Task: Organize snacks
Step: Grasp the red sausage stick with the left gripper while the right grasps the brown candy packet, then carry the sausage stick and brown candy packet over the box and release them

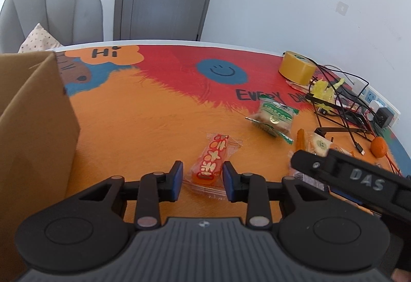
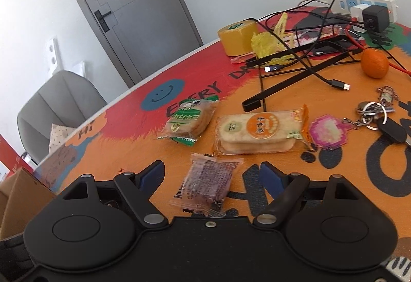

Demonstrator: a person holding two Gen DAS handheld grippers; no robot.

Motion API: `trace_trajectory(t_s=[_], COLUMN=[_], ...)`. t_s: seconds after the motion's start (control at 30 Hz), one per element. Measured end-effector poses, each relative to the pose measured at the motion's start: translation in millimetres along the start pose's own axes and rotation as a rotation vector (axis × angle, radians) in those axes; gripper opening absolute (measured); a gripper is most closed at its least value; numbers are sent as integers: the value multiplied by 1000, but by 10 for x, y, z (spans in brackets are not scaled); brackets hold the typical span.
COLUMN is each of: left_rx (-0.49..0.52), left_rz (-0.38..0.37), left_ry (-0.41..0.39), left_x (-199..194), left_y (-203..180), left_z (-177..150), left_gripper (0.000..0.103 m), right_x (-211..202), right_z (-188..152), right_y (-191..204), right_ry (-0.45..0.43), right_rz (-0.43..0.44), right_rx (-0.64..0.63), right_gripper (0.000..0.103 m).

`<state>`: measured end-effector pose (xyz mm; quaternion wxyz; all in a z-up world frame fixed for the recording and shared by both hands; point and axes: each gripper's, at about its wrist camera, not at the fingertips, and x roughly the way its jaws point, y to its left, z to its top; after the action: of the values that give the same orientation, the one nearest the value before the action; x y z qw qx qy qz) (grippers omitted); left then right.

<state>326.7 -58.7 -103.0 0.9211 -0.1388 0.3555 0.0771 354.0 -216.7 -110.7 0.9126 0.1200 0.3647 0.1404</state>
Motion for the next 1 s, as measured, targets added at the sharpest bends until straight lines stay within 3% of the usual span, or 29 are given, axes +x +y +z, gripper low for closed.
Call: trace_trajectory(t_s=[0.07, 0.13, 0.17, 0.2, 0.6, 1.0], left_rx=[-8, -16, -18, -19, -14, -21], left_rz=[4, 5, 4, 1, -32, -50], left_ry=[-1, 0, 0, -1, -39, -99], left_x=[-20, -40, -51, -65, -392, -878], left_y=[22, 34, 33, 32, 11, 46], left_z=[-8, -16, -20, -28, -141, -178], left_gripper=[32, 32, 32, 32, 31, 31], right_x=[29, 25, 17, 6, -360, -685], right_z=[-19, -38, -44, -47, -223, -322], right_y=[41, 84, 87, 67, -184, -174], right_ry=[-3, -6, -3, 4, -58, -91], right_rz=[-20, -58, -53, -34, 37, 129], right_rx=[-31, -74, -85, -80, 10, 56], right_gripper=[79, 61, 45, 37, 33, 33])
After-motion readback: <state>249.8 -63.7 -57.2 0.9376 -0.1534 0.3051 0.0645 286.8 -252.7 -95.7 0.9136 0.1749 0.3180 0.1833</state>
